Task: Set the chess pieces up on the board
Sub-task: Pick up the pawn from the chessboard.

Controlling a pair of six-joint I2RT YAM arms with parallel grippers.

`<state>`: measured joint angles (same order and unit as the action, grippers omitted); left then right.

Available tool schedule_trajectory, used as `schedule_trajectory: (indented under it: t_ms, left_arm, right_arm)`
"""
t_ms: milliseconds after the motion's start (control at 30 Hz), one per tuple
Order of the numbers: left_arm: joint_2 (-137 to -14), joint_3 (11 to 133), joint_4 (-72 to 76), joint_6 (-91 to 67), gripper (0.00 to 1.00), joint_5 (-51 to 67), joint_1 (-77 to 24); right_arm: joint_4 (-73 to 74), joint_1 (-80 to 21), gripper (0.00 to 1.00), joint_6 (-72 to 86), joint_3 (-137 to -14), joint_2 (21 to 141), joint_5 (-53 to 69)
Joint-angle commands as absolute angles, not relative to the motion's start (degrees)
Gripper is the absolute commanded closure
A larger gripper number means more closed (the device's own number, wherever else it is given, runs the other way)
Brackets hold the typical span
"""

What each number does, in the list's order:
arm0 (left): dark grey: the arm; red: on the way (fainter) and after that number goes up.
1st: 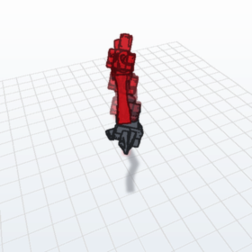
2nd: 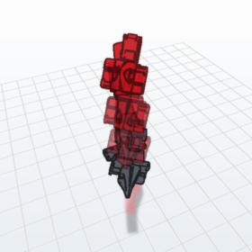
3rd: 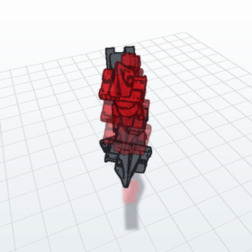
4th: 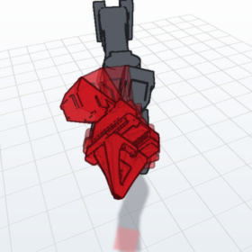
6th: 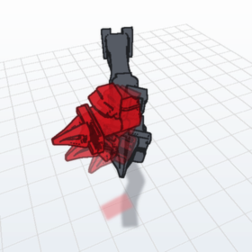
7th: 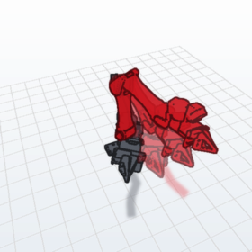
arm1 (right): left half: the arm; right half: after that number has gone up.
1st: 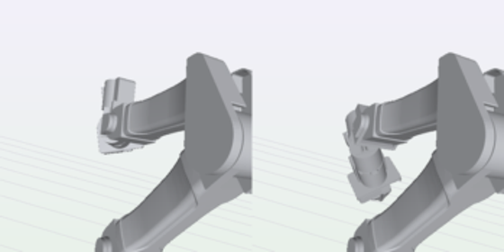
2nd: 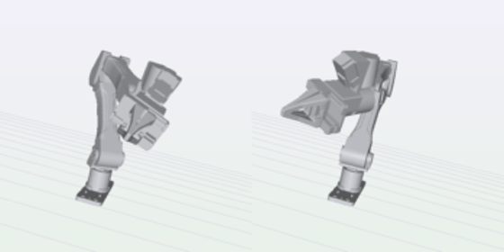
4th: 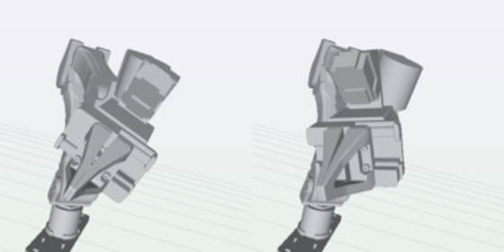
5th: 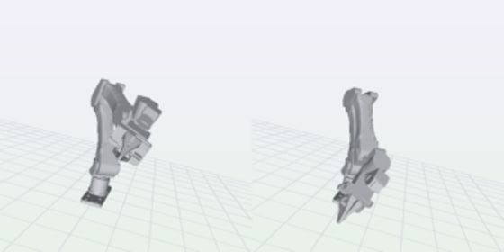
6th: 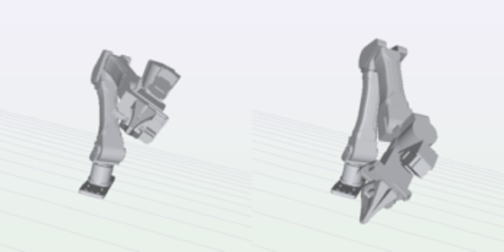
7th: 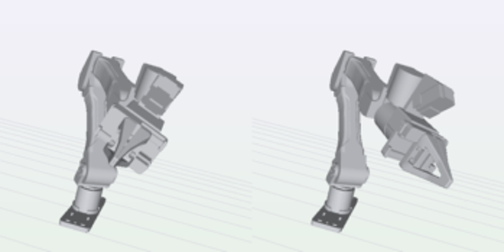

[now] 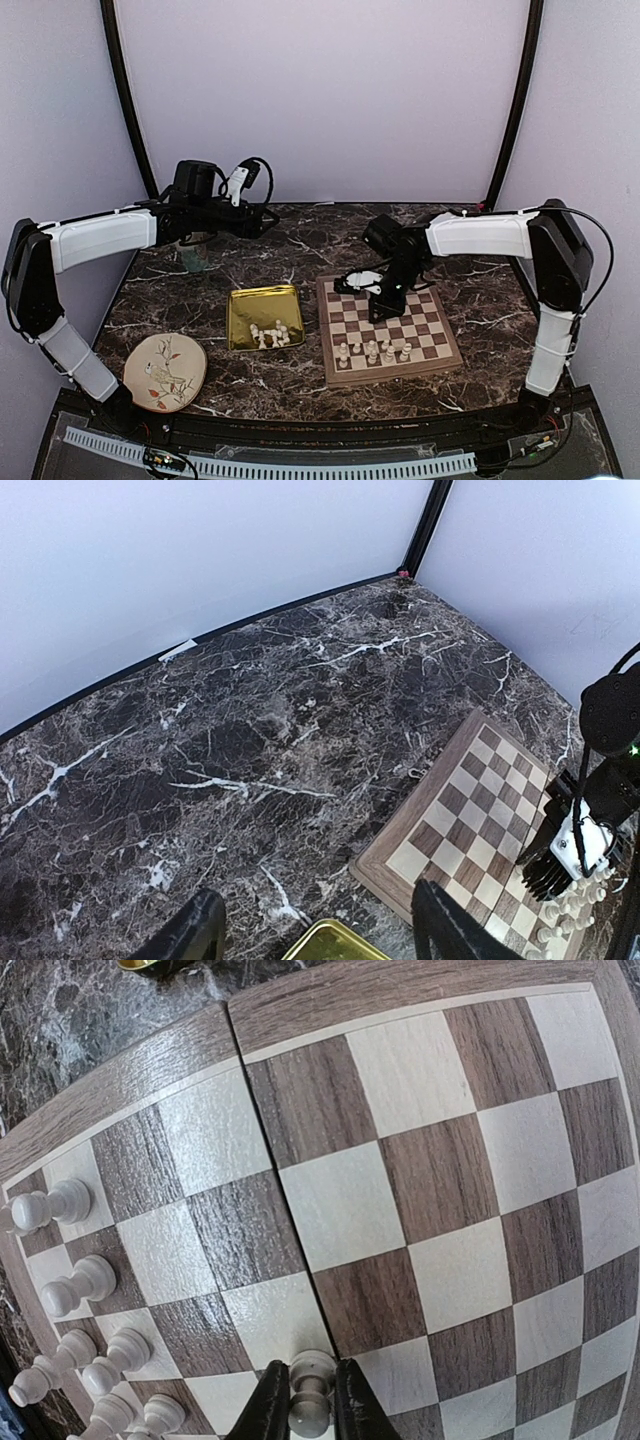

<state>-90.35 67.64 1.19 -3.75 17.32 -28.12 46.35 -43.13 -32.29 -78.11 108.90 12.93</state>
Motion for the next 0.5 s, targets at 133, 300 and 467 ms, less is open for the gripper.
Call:
schedule_trajectory:
  t_ms: [133,300,467]
  left_arm:
    - [-89.72,67.15,1.81,-4.64,0.35,19.02,-28.07]
    - [-90.08,67.32,1.58,-4.57,0.36,19.16,-28.05]
    - [-90.06,67.48,1.36,-4.31,0.36,19.48,-28.08]
  right_arm:
    - [47.02,-42.78,0.90,-31.42,-78.74,106.85,12.72]
    - [46.51,-41.49,0.92,-31.70,-74.93,100.93,12.03]
    - [46.43,-39.75,0.92,-33.21,-68.98,94.47,12.03]
